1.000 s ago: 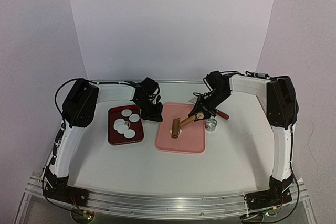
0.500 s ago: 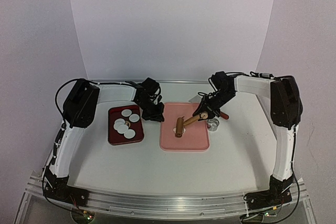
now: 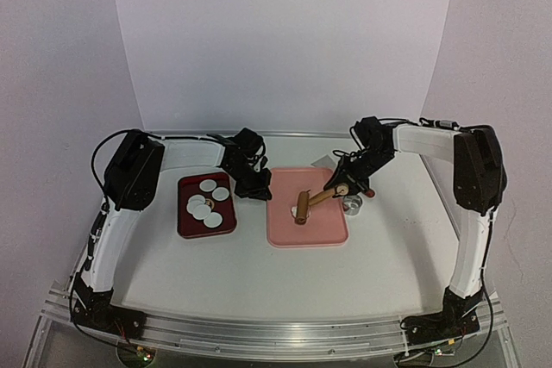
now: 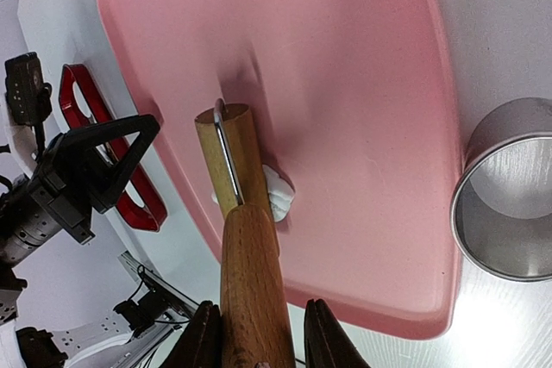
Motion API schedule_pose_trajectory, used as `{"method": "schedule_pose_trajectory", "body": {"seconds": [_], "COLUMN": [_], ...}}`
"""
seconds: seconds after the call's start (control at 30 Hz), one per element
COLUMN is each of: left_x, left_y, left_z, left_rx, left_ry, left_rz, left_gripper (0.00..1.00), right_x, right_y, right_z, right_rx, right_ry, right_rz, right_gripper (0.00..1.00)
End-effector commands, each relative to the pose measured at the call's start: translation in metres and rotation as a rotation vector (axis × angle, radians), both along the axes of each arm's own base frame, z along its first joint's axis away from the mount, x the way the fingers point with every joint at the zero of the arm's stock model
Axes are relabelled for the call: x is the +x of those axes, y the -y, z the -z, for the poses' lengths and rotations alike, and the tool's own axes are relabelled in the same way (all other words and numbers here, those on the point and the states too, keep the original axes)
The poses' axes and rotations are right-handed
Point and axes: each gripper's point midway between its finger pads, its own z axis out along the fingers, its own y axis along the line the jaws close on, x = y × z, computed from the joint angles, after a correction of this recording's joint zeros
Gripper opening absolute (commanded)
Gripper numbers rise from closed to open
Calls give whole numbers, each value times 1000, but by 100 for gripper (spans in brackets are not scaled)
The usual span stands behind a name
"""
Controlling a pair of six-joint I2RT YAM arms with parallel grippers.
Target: Roll out the dumpling wrappers from the dough
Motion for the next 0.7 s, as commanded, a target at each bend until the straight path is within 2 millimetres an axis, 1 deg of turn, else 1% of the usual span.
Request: {"method": "schedule_pose_trajectory", "body": {"seconds": [0.0,0.27,0.43,0.67], "left_x": [16,16,14,11], "left_y": [-29,-27,-19,-6], "left_z": [12,11,8,3], "left_rx": [95,87,54,13], "left_ry": [6,9,16,36], "left_rz": [-63,-57,-31,16], "left_gripper": [0,0,0,0], "right_x": [-43,-52,-49,-41], "right_y": [145,148,144,138], "right_z": [86,91,94,92], "right_rx": [-701,-709,-691,-668], "right_ry": [-178,-199,-198,-181], "right_rz": [67,63,60,48], "right_gripper": [0,0,0,0]}}
